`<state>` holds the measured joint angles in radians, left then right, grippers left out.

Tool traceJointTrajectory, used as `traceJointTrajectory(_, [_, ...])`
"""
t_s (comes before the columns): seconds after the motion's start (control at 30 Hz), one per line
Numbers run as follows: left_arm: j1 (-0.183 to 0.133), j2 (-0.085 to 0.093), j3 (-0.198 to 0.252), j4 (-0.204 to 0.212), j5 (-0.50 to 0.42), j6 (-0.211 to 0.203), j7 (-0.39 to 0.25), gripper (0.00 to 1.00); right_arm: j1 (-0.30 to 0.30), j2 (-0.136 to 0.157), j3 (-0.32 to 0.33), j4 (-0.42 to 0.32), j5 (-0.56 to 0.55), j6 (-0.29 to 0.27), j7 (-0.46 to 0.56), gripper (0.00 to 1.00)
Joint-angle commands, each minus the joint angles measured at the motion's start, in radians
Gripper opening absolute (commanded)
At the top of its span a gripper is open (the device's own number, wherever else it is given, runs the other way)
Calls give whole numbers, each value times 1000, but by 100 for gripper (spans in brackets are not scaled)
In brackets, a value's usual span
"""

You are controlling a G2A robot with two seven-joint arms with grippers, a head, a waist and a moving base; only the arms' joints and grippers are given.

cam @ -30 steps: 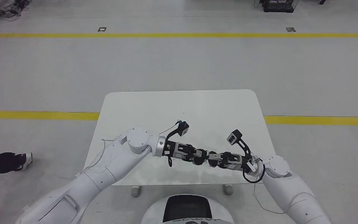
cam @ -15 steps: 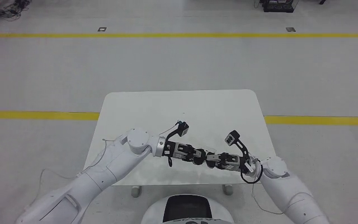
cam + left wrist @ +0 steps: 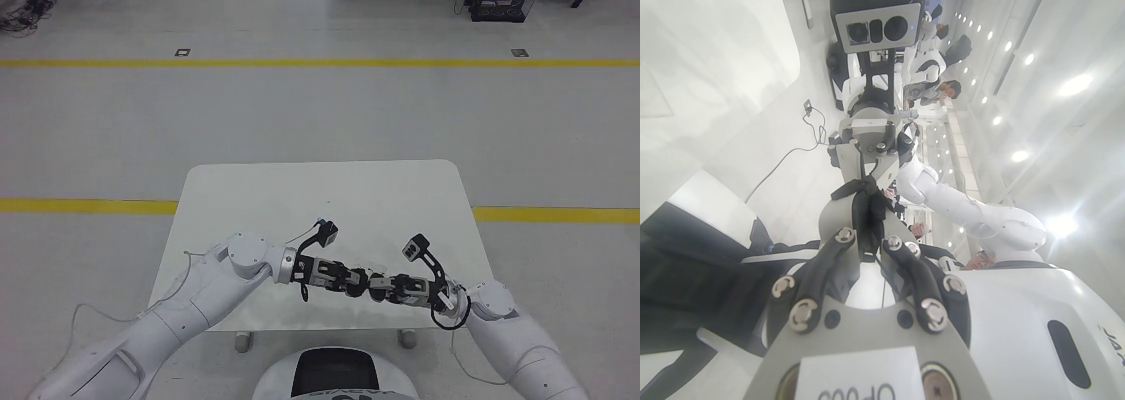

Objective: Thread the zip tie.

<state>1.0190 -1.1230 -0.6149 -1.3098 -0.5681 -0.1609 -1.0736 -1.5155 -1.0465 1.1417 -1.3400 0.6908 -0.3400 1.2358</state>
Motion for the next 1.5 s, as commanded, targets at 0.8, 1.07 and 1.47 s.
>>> traceJointTrajectory(0.8, [13, 12, -11, -31, 61, -65, -24, 0, -44, 12, 105, -10, 18, 0, -34, 100])
traceJointTrajectory(1.07, [-3, 37, -19, -106, 340, -15, 60, 0, -44, 12, 105, -10, 18, 0, -34, 100])
traceJointTrajectory(1.47, [-3, 56, -8, -179, 480, 24, 48, 0, -44, 12, 105, -10, 18, 0, -34, 100])
